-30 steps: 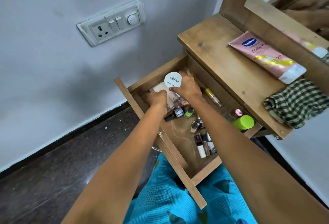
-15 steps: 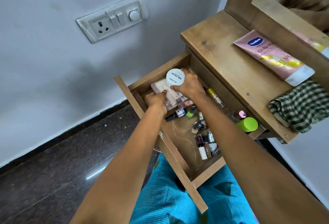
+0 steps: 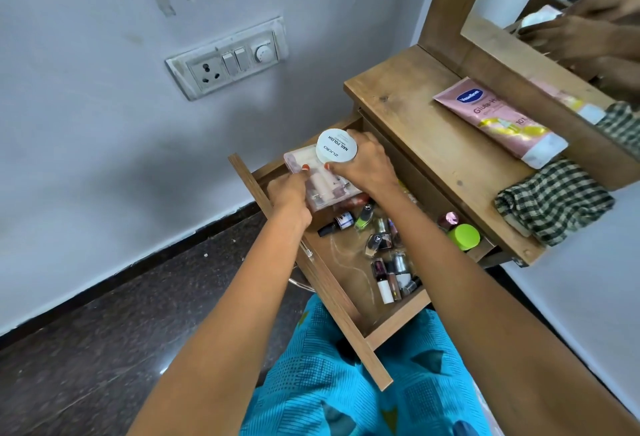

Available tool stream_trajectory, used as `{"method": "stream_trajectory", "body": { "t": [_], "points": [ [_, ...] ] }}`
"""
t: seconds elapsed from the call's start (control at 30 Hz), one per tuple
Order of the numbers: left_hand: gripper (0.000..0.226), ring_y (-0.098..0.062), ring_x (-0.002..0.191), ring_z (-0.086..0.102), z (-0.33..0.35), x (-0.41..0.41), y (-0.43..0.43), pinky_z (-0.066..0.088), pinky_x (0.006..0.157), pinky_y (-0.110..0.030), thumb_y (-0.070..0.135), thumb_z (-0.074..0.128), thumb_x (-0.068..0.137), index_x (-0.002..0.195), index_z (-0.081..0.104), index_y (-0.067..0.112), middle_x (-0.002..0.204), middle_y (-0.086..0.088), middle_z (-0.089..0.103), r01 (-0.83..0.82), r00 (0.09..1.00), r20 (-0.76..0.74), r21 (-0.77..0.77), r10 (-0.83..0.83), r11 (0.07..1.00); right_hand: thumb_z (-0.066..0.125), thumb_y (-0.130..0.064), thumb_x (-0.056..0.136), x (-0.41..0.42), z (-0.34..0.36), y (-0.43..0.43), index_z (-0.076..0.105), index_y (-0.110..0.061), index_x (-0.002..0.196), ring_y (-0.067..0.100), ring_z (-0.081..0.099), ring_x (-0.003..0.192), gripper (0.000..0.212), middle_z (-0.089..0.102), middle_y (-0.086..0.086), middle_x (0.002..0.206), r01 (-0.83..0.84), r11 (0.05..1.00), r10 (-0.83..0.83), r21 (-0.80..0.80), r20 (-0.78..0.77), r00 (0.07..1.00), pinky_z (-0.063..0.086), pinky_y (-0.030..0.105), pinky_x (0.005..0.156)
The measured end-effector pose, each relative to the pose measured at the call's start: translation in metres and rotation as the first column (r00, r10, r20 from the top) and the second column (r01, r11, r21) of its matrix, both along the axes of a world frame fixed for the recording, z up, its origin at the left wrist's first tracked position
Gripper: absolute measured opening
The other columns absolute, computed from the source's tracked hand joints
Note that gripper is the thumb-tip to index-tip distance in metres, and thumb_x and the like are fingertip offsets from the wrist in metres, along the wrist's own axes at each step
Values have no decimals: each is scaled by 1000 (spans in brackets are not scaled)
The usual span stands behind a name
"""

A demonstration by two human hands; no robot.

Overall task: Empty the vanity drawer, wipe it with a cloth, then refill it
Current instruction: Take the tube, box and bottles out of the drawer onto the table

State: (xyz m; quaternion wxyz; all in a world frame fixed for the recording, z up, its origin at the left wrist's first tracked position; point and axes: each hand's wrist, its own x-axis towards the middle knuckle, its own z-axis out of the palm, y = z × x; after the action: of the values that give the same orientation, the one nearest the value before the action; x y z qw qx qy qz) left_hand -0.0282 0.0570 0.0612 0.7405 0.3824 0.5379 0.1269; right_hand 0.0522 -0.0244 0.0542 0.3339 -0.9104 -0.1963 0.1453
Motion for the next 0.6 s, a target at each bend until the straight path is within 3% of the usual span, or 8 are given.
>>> {"method": "stream_trajectory", "body": {
  "t": [0.03, 0.1, 0.3, 0.5, 0.6],
  "points": [
    [7, -12, 57, 56, 5, -1, 0, 46, 40, -18, -1, 60, 84, 90, 59, 2, 83, -5, 60, 4, 1000, 20, -7, -4, 1000, 74, -31, 73, -1, 5, -2, 42, -17, 135, 27, 46, 122, 71, 44, 7, 135, 1, 1000, -1, 3, 18, 1000, 40, 38, 97],
    [15, -14, 58, 56, 13, 0, 0, 49, 47, -23, -4, 58, 83, 73, 53, 7, 75, -4, 59, 7, 998, 59, -18, -6, 1000, 74, -33, 73, 1, 13, -5, 42, -18, 135, 27, 47, 122, 72, 45, 6, 135, 9, 1000, -10, 10, 50, 999, 41, 38, 96],
    [22, -19, 63, 56, 32, 22, -2, 51, 71, -38, -4, 54, 87, 69, 47, 7, 75, -9, 59, 19, 984, 176, -25, -14, 1000, 75, -29, 69, 20, 35, -16, 48, -16, 131, 25, 47, 120, 69, 49, 8, 130, 43, 995, -56, 95, 141, 988, 40, 32, 96],
    [21, -20, 60, 55, 38, 68, 1, 51, 72, -40, -6, 54, 86, 69, 49, 5, 71, -9, 56, -8, 970, 242, -6, 9, 1000, 73, -26, 71, 51, 48, -25, 48, -14, 131, 24, 48, 119, 66, 50, 10, 128, 65, 993, -84, 102, 203, 976, 40, 30, 94],
    [26, -17, 57, 52, 39, 87, -2, 50, 58, -32, -10, 52, 86, 66, 47, 6, 68, -8, 53, -7, 967, 256, -10, 9, 1000, 73, -21, 73, 68, 49, -25, 44, -9, 134, 25, 45, 122, 68, 47, 13, 132, 81, 993, -99, 91, 212, 972, 36, 28, 98]
  ]
}}
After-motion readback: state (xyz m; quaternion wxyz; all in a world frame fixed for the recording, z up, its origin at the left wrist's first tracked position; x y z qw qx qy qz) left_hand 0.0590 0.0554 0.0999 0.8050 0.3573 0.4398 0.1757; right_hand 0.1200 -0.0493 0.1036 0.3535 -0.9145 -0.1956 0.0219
